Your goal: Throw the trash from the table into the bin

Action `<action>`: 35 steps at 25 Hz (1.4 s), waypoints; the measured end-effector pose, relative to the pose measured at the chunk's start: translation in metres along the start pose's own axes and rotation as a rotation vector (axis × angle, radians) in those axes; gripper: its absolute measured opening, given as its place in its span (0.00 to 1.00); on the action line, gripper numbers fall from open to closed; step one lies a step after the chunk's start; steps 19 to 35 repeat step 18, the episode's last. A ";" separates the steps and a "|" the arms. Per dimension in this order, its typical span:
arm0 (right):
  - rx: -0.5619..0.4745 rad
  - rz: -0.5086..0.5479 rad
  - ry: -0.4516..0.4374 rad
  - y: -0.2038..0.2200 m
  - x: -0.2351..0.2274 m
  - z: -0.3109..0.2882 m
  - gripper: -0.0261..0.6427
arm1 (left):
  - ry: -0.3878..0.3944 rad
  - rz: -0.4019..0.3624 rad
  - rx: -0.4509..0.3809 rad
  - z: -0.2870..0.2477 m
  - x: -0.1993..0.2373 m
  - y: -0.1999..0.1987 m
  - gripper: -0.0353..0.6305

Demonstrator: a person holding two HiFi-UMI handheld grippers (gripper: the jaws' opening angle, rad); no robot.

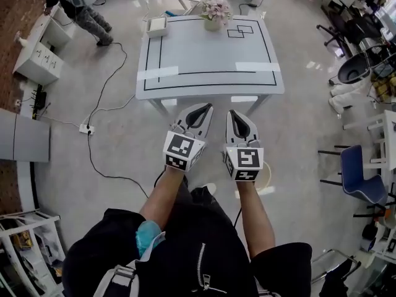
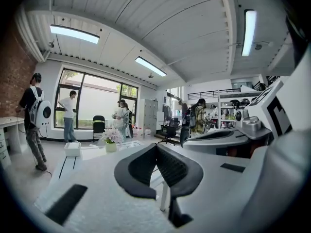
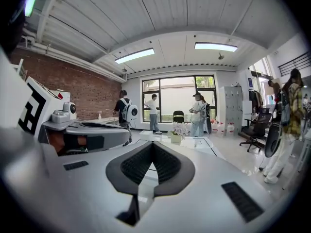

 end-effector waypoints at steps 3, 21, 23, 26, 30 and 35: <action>-0.001 0.017 -0.014 -0.006 0.018 -0.004 0.05 | -0.017 0.010 -0.012 0.013 0.016 0.000 0.06; 0.001 0.061 -0.004 -0.023 0.115 -0.089 0.05 | -0.026 0.040 -0.043 0.043 0.147 0.015 0.06; 0.001 0.061 -0.004 -0.023 0.115 -0.089 0.05 | -0.026 0.040 -0.043 0.043 0.147 0.015 0.06; 0.001 0.061 -0.004 -0.023 0.115 -0.089 0.05 | -0.026 0.040 -0.043 0.043 0.147 0.015 0.06; 0.001 0.061 -0.004 -0.023 0.115 -0.089 0.05 | -0.026 0.040 -0.043 0.043 0.147 0.015 0.06; 0.001 0.061 -0.004 -0.023 0.115 -0.089 0.05 | -0.026 0.040 -0.043 0.043 0.147 0.015 0.06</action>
Point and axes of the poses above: the fingertips, and each gripper's own axes: z backward along the fingers, x to its left, y out of its underside, the point moved 2 cm from there along z, backward along the fingers, and after that the axes turned 10 degrees about -z, right-handed, at the moved point
